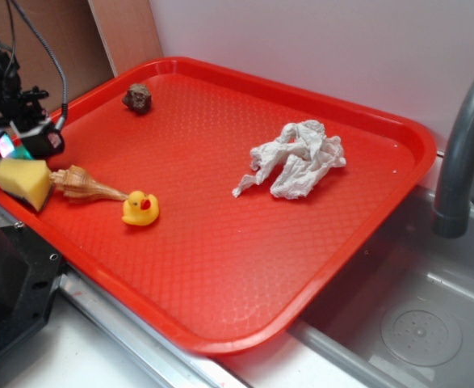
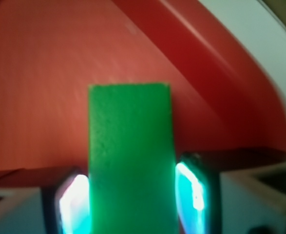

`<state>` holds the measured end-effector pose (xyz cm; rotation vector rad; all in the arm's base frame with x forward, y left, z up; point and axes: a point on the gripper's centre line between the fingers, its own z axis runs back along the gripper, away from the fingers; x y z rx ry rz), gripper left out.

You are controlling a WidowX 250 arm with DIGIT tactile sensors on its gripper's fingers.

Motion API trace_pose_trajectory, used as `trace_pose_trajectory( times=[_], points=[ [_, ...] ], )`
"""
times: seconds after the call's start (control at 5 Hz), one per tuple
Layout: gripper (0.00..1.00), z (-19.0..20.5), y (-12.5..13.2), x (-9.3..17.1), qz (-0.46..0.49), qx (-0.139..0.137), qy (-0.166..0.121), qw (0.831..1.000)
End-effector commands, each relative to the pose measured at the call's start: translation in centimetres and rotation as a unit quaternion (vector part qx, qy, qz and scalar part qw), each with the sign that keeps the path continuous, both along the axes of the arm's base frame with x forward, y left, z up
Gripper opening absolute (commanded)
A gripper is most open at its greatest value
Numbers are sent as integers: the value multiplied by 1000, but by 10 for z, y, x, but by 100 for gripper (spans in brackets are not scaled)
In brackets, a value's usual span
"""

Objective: Grab the green block.

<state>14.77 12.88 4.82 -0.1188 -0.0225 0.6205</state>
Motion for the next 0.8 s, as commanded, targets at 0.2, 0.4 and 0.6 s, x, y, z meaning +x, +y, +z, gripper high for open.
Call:
trace_pose_trajectory(
  times=[0.2,0.4,0.6],
  points=[
    [0,145,-147,32,-272,75,-32,959],
    [0,168,-164,20,-296,88,-52,950],
    [0,170,-155,21,-278,71,-48,957]
  ],
)
